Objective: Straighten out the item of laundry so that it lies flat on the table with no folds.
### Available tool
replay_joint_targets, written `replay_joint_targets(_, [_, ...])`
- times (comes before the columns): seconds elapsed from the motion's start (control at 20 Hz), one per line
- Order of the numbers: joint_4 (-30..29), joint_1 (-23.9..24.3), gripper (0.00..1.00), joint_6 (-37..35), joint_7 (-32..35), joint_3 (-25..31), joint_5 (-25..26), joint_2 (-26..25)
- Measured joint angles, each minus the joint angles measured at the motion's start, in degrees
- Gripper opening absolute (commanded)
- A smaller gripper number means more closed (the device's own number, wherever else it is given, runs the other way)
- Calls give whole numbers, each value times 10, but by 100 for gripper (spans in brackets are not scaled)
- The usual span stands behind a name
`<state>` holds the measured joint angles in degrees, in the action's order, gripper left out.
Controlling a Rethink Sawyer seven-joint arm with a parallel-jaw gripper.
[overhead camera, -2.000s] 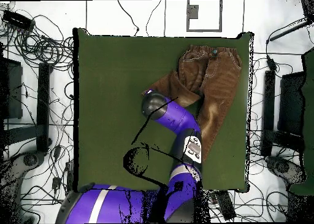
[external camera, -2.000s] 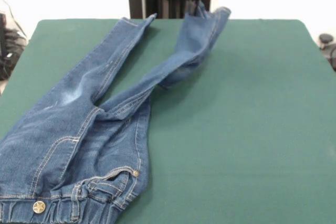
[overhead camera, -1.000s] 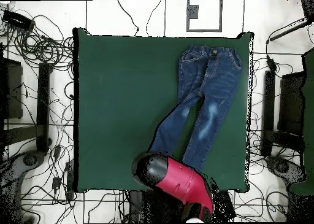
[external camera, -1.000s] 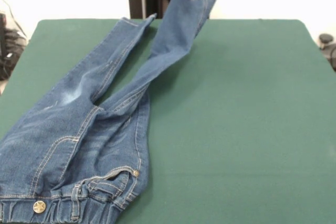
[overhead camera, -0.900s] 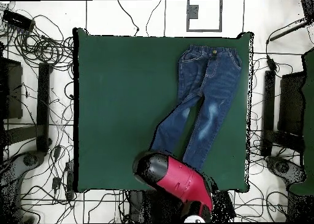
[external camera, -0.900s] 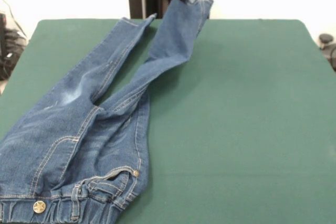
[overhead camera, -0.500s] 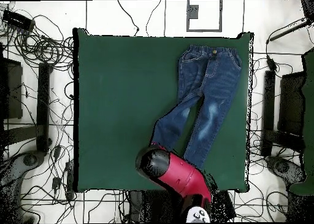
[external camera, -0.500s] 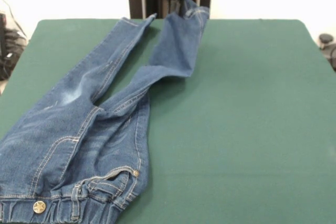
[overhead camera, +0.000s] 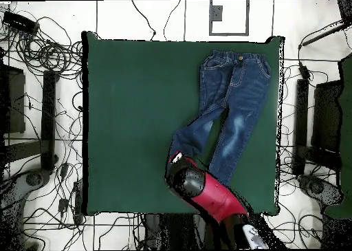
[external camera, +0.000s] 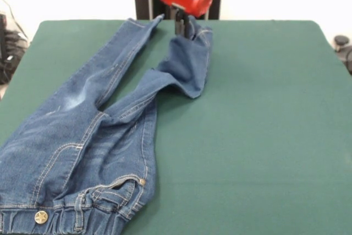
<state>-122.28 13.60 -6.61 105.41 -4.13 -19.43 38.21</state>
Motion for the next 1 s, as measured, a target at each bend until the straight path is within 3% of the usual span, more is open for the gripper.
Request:
replay_joint_targets(0.2, [-46,132,0,70,0,109,59,-7])
replay_joint_targets(0.3, [-57,166,0,82,0,136,79,-10])
replay_joint_targets(0.55, [-90,238,0,86,0,199,123,-20])
replay_joint_targets(1.0, [-132,311,0,88,0,301,171,-50])
